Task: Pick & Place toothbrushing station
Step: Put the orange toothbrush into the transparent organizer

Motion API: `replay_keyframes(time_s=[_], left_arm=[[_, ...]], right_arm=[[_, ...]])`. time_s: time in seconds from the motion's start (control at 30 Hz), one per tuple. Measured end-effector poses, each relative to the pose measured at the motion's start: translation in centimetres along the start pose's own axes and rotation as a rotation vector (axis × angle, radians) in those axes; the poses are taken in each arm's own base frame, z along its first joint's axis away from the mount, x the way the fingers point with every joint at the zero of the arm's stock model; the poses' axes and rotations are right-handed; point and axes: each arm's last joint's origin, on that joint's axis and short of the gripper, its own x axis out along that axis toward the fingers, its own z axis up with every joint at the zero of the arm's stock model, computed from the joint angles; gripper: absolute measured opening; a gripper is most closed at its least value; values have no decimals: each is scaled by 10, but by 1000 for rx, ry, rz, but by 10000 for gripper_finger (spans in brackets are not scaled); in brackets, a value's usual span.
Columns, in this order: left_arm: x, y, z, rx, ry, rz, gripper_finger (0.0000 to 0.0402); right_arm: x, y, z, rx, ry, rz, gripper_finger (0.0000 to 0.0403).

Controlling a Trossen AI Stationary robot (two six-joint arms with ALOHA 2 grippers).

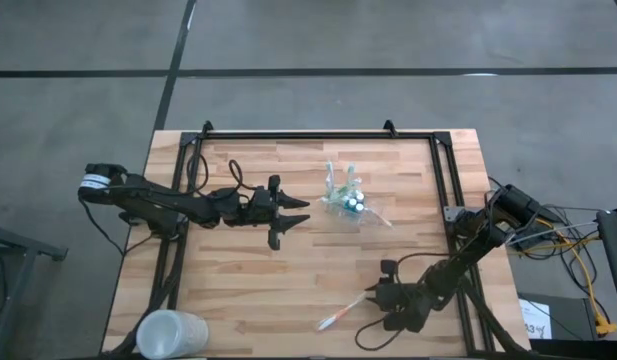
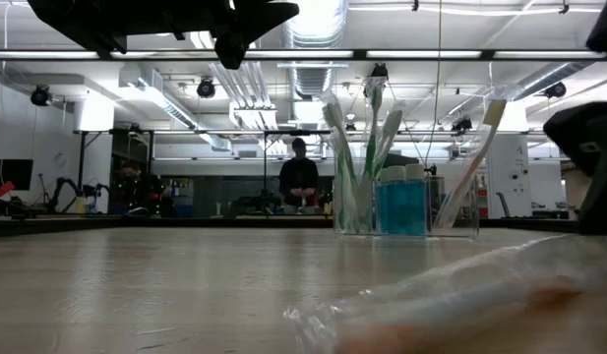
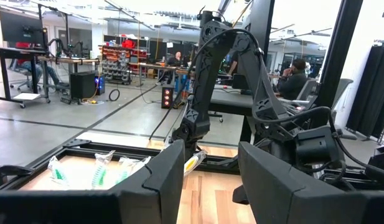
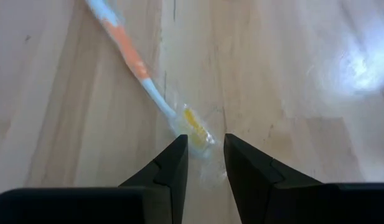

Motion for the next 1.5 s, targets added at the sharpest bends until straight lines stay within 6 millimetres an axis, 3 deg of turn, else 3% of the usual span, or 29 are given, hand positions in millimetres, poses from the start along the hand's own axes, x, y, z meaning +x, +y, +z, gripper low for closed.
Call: replay_keyframes(time_s=[0.33,0.8,1.0,1.2,1.5], left_arm=[[0,0,0,0,0,0,156],[0,0,0,0,0,0,156],[0,0,0,0,0,0,156],[0,0,0,0,0,-1,156],[0,0,0,0,0,0,156]], right_arm=[[8,-9,4,43,57,24,94],[7,-7,6,44,66,53,13],[3,-6,8,45,51,58,8],[-22,-14,22,53,17,60,8],[-89,-50,54,137,-55,75,8]])
